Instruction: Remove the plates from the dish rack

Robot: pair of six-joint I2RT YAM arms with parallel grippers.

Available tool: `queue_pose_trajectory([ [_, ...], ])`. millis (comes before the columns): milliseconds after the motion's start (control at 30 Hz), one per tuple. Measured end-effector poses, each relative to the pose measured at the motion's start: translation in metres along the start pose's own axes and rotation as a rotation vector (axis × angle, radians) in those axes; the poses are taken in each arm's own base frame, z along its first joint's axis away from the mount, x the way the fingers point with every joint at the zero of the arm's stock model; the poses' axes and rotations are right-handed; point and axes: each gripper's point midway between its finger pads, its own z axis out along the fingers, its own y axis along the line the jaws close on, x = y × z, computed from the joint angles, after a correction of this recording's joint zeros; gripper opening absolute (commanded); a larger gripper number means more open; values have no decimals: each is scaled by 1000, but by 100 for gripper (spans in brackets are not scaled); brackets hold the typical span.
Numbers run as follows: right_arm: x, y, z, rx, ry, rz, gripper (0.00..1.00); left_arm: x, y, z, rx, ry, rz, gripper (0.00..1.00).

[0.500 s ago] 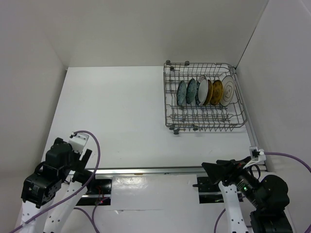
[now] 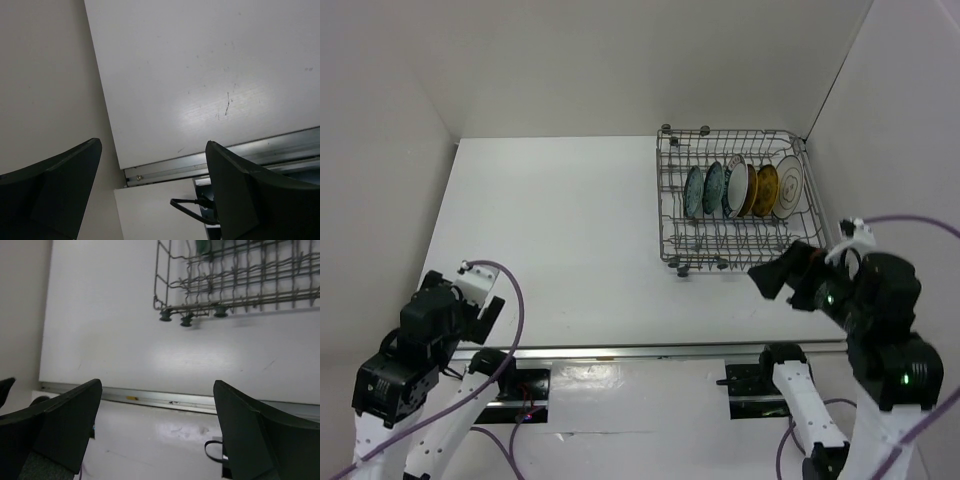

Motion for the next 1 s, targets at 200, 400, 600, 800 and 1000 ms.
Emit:
queue_pose_trajectory([
  [200, -62, -38, 86, 187, 77, -56, 49, -54, 13, 26, -15, 0, 60, 100],
  [400, -108, -76, 188, 299, 128, -90, 55, -91, 14, 61, -23, -1, 81, 100],
  [600, -96, -38, 284, 231, 162, -303, 75, -107, 11, 82, -23, -2, 88, 100],
  [800, -59, -6, 345, 213, 216, -420, 77, -117, 9, 96, -26, -4, 86, 100],
  [1000, -66, -44, 391, 432, 185, -412, 78, -115, 4, 109, -22, 24, 94, 100],
])
